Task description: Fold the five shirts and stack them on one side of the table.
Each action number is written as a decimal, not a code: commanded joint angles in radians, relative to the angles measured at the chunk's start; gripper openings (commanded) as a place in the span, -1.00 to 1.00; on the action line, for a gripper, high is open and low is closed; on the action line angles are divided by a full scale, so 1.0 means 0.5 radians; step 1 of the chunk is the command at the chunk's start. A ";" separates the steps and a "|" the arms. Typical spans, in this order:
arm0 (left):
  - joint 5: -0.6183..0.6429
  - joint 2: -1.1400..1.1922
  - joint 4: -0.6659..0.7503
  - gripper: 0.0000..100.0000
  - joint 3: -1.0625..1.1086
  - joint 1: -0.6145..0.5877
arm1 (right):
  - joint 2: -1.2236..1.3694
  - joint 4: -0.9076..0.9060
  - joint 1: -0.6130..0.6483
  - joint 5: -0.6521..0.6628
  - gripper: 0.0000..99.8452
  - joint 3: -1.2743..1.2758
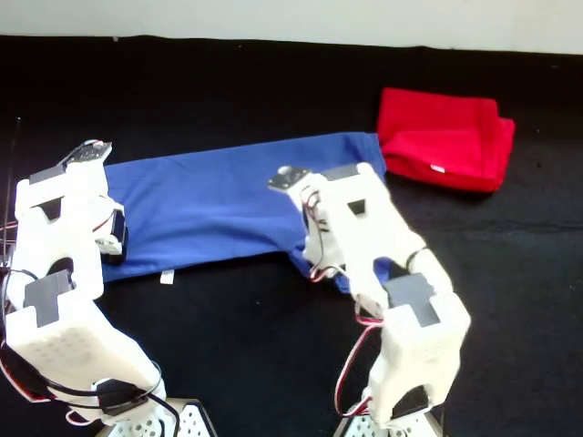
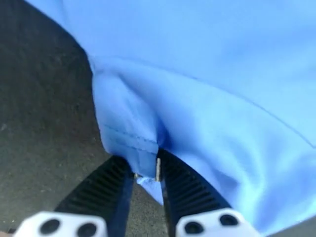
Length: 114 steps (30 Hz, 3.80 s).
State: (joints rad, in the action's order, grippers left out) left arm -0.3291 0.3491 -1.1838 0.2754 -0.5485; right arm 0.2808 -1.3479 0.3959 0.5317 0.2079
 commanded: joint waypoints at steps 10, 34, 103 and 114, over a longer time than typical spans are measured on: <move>0.015 0.023 0.012 -0.97 0.020 -0.017 | -0.275 0.084 -0.057 0.046 -0.99 -0.348; 0.015 0.023 0.012 -0.97 0.020 -0.017 | 1.591 -0.400 -0.265 -0.295 -0.67 -3.052; 0.163 -0.069 -0.083 -0.60 -0.569 -0.140 | -1.026 -0.824 -0.404 -0.393 -0.99 -0.953; 0.163 0.827 -0.577 -0.61 -1.478 0.112 | -1.775 -0.763 -0.410 -0.298 -0.99 -0.100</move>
State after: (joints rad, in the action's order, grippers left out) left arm -0.2555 0.6989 -1.4185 -0.3644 -0.5393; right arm -0.5386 -1.7530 0.1841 0.3736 0.1005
